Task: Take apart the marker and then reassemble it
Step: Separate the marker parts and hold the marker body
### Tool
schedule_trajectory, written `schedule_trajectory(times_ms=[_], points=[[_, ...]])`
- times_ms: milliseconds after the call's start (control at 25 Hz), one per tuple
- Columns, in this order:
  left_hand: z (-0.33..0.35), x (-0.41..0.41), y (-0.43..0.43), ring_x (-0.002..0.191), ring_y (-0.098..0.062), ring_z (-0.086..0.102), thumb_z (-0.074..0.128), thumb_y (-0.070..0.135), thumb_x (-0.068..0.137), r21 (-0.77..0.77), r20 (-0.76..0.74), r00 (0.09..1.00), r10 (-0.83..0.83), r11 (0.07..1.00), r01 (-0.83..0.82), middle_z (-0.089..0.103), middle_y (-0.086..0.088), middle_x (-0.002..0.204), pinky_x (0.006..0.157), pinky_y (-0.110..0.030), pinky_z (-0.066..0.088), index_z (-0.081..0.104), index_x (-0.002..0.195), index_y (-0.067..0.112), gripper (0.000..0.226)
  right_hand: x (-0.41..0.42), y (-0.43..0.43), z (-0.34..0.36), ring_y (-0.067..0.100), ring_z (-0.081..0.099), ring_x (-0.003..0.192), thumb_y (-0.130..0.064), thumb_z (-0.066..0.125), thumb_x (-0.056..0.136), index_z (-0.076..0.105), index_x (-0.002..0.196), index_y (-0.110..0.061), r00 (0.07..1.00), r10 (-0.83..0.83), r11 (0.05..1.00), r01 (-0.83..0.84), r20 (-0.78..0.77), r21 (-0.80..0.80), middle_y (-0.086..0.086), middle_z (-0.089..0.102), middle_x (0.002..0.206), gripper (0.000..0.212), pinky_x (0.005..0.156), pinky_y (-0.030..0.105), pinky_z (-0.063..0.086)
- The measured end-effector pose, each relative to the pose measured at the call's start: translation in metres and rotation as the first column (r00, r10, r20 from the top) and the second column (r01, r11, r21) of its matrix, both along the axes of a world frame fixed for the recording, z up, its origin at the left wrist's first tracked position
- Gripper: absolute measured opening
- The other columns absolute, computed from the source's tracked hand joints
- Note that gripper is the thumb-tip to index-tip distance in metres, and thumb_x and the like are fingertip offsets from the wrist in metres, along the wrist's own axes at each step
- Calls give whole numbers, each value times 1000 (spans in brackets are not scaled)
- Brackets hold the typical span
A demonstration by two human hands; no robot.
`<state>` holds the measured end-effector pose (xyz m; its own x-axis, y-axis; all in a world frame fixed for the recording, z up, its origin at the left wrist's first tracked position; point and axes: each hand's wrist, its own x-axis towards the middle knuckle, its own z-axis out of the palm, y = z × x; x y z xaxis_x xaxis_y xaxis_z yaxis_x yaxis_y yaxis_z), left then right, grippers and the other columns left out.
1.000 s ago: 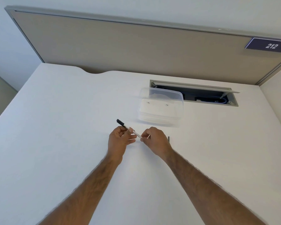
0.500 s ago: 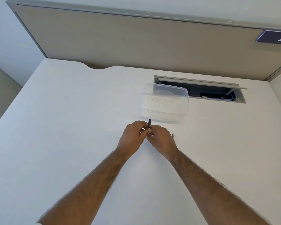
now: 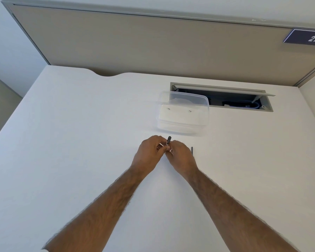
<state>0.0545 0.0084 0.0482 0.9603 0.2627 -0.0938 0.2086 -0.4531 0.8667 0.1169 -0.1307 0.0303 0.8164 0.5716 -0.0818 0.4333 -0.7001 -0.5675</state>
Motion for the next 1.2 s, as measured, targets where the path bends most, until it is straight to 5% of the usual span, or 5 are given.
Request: schedule_trajectory(times_ms=[360, 480, 680, 1200], points=[[-16, -5, 7, 82, 0, 72, 70, 22, 93, -142, -32, 987, 157, 977, -160, 75, 21, 87, 75, -23, 58, 70, 91, 36, 13, -5, -1, -6, 18, 58, 92, -25, 66, 93, 67, 107, -16, 996, -44, 999, 41, -82, -34, -2, 61, 98, 17, 74, 27, 42], [-18, -4, 14, 84, -15, 74, 69, 16, 95, -401, -105, 944, 312, 856, -327, 77, 6, 89, 71, -24, 60, 73, 96, 23, 9, -16, -2, -7, 21, 60, 94, -23, 66, 92, 67, 108, -14, 992, -83, 995, 78, -93, -57, 1, 61, 102, 19, 78, 32, 46], [-19, -7, 26, 83, -19, 74, 65, 10, 97, -579, -183, 902, 390, 699, -419, 78, -6, 96, 79, -32, 61, 72, 103, 11, 8, -28, -1, -8, 24, 59, 99, -23, 64, 93, 65, 111, -10, 984, -146, 988, 139, -100, -73, 7, 60, 108, 22, 84, 35, 47], [-15, -10, 35, 83, -21, 74, 65, 12, 98, -676, -181, 897, 403, 611, -412, 77, -11, 95, 73, -27, 61, 71, 109, 3, 15, -29, 18, 1, 24, 58, 86, -29, 59, 96, 67, 95, -15, 978, -208, 975, 205, -23, -91, 2, 57, 98, 16, 69, 34, 46]])
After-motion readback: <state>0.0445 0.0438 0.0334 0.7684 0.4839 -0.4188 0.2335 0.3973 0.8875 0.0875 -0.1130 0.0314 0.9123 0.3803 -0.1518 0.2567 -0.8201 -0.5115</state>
